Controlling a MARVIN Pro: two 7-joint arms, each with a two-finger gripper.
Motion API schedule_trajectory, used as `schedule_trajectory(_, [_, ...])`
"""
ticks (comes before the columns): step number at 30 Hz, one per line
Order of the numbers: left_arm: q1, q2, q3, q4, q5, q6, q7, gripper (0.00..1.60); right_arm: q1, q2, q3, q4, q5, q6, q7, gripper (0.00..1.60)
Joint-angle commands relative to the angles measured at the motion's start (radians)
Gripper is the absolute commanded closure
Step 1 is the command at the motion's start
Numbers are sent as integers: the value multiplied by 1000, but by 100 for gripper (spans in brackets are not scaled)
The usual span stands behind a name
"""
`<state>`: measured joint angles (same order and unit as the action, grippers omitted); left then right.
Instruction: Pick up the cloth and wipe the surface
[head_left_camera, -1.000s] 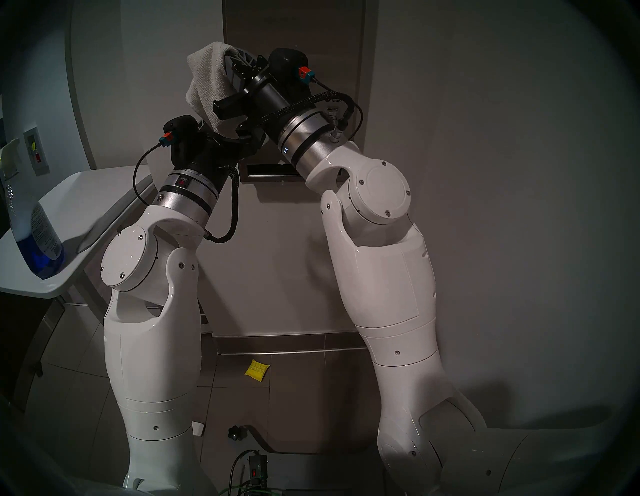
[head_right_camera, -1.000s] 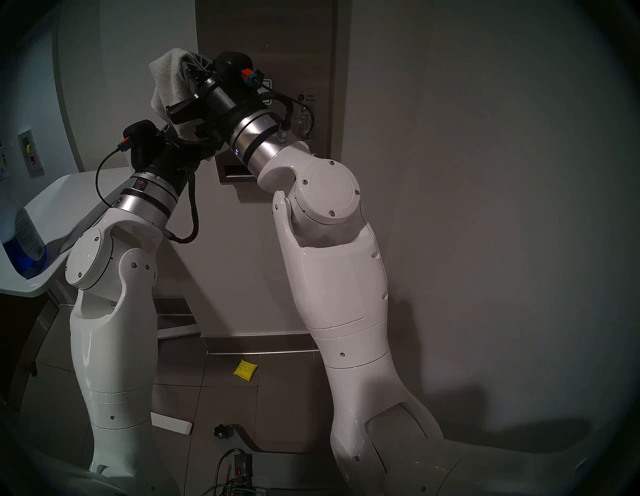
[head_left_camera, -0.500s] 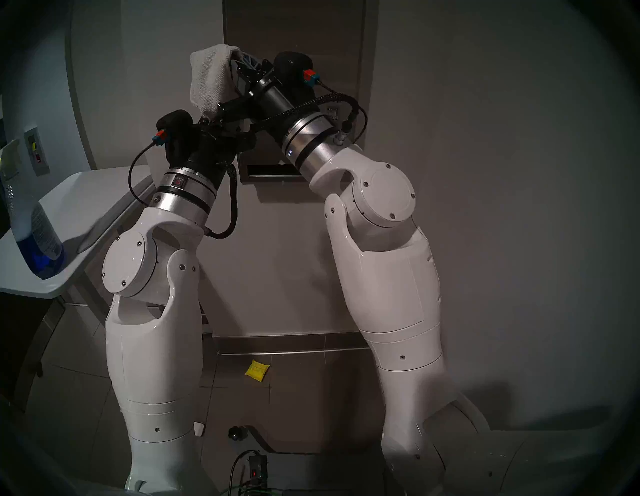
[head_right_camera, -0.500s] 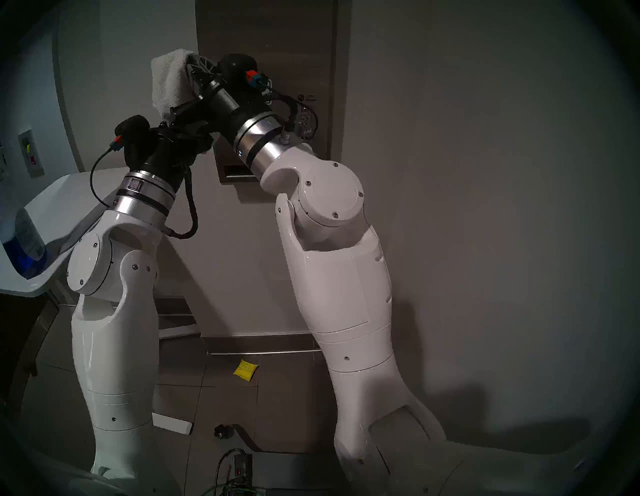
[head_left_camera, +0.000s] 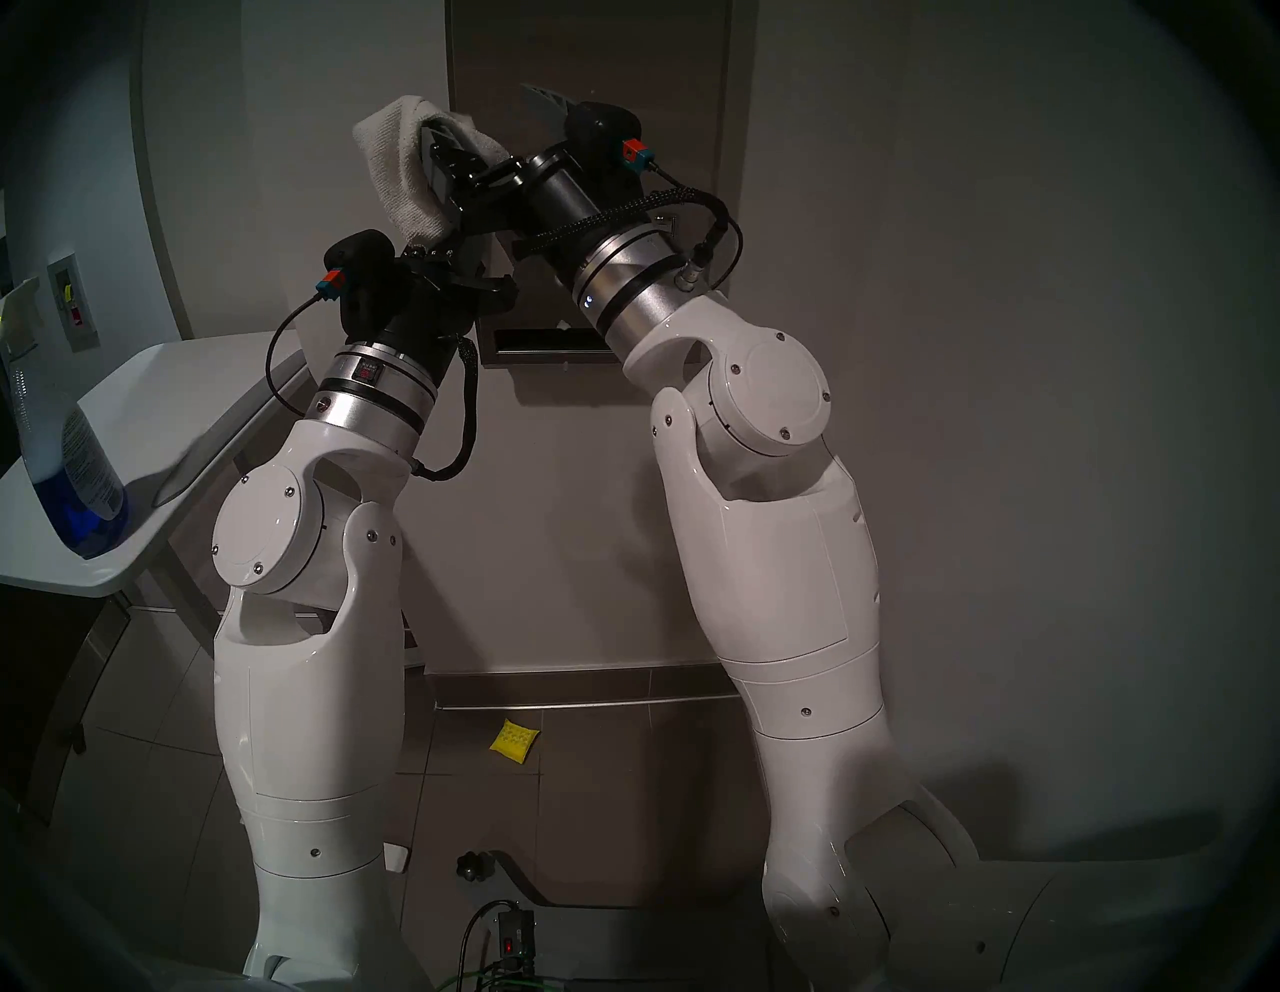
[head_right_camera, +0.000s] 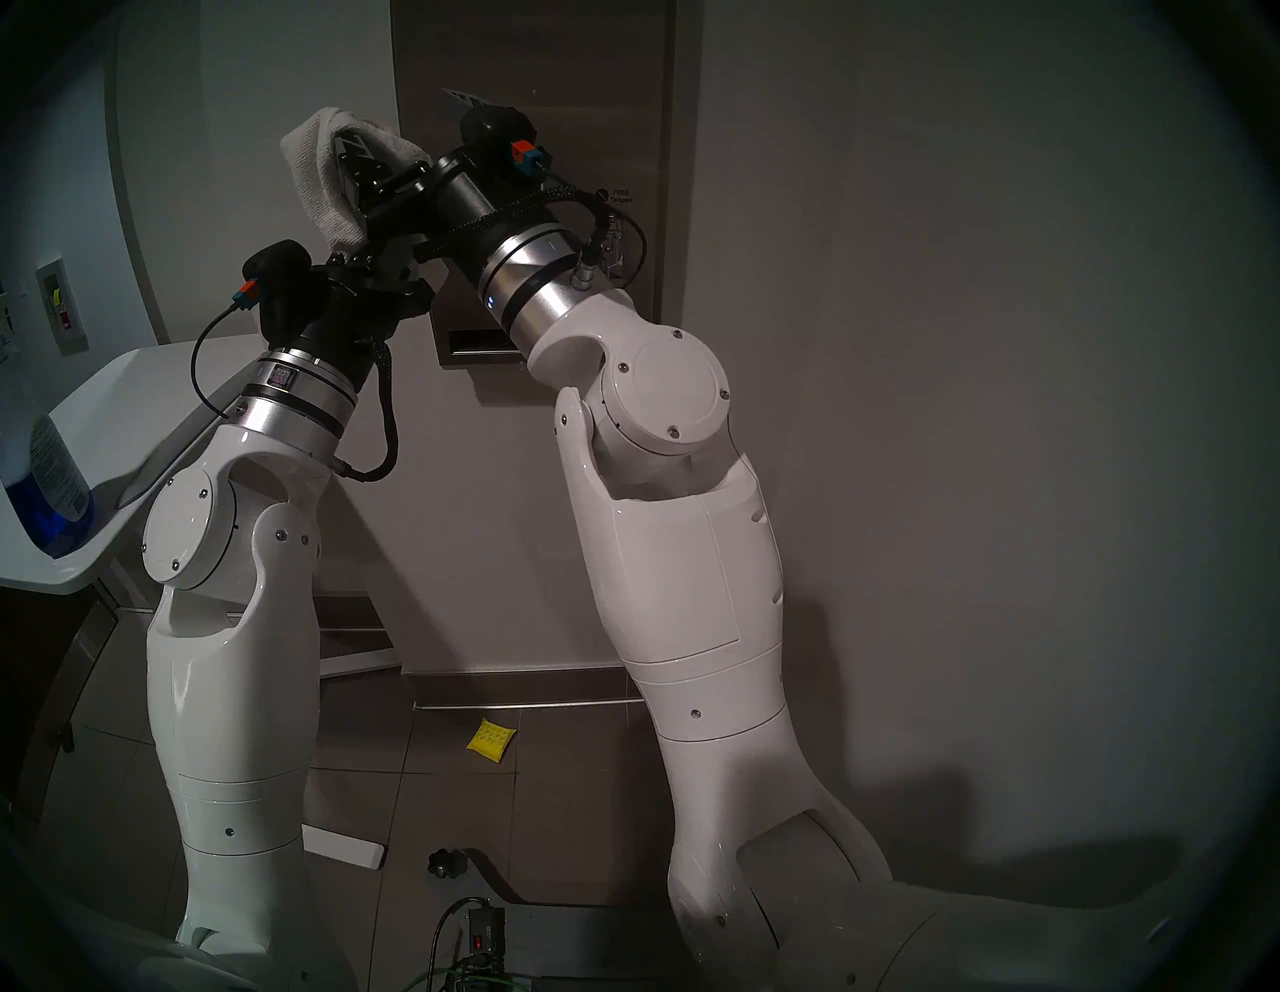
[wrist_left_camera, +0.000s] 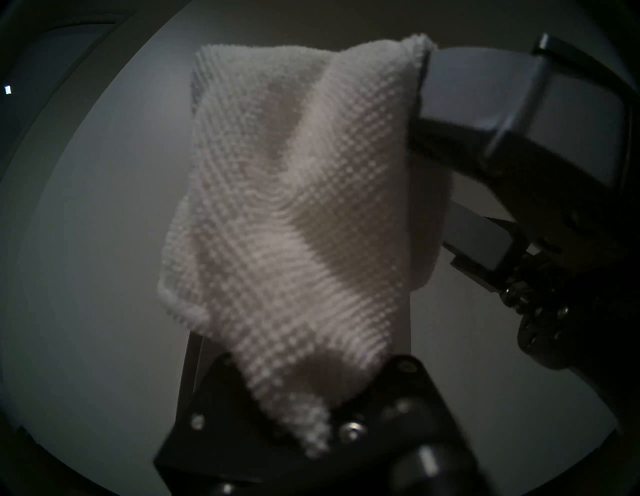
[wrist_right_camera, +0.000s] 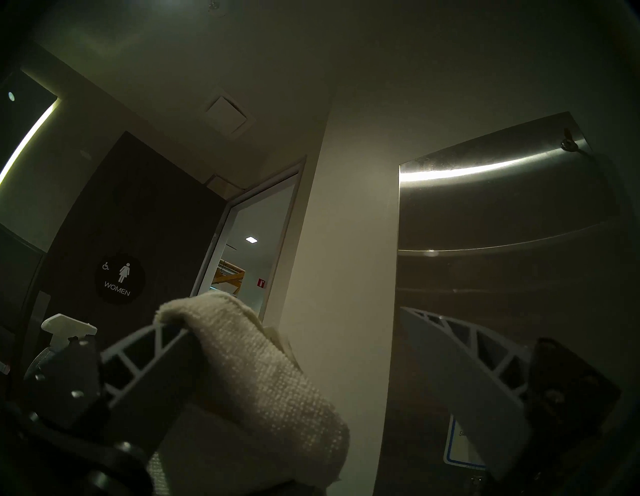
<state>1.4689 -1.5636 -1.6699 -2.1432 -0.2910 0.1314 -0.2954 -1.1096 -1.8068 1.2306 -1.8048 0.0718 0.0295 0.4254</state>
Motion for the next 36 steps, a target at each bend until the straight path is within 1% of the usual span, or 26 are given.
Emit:
schedule_trajectory(1, [-41, -1, -1, -11, -8, -26, -8, 160, 23, -15, -4, -19, 8, -18, -9, 0])
schedule_trajectory(5, [-59, 7, -18, 4, -6, -22, -5, 160, 23, -15, -4, -19, 8, -19, -11, 0])
schedule_trajectory(8, [-75, 23, -46, 28, 0, -19, -3, 160, 23, -15, -4, -18, 9, -20, -11, 0])
schedule_trajectory(11, [-86, 41, -71, 52, -1, -30, -15, 160, 23, -14, -5, -18, 9, -20, -12, 0])
schedule_trajectory(14, [-99, 46, -85, 64, -7, -32, -17, 160, 23, -14, -5, -18, 10, -21, -13, 0])
schedule_trajectory(17, [-104, 47, -87, 72, -8, -37, -21, 160, 24, -13, -6, -17, 10, -21, -14, 0])
schedule_trajectory(23, [-109, 46, -72, 85, -5, -44, -28, 160, 24, -13, -6, -17, 11, -22, -15, 0])
schedule_trajectory(26, [-123, 52, -68, 92, -1, -49, -32, 160, 24, -12, -7, -17, 11, -22, -15, 0])
schedule_trajectory(29, [-141, 61, -70, 98, 2, -49, -34, 160, 24, -12, -7, -17, 11, -22, -16, 0])
schedule_trajectory(34, [-146, 64, -73, 101, 3, -46, -31, 160, 24, -11, -7, -17, 12, -22, -17, 0])
schedule_trajectory(36, [-138, 65, -72, 99, 3, -45, -31, 160, 1, 5, -17, -40, 15, -24, -11, 0])
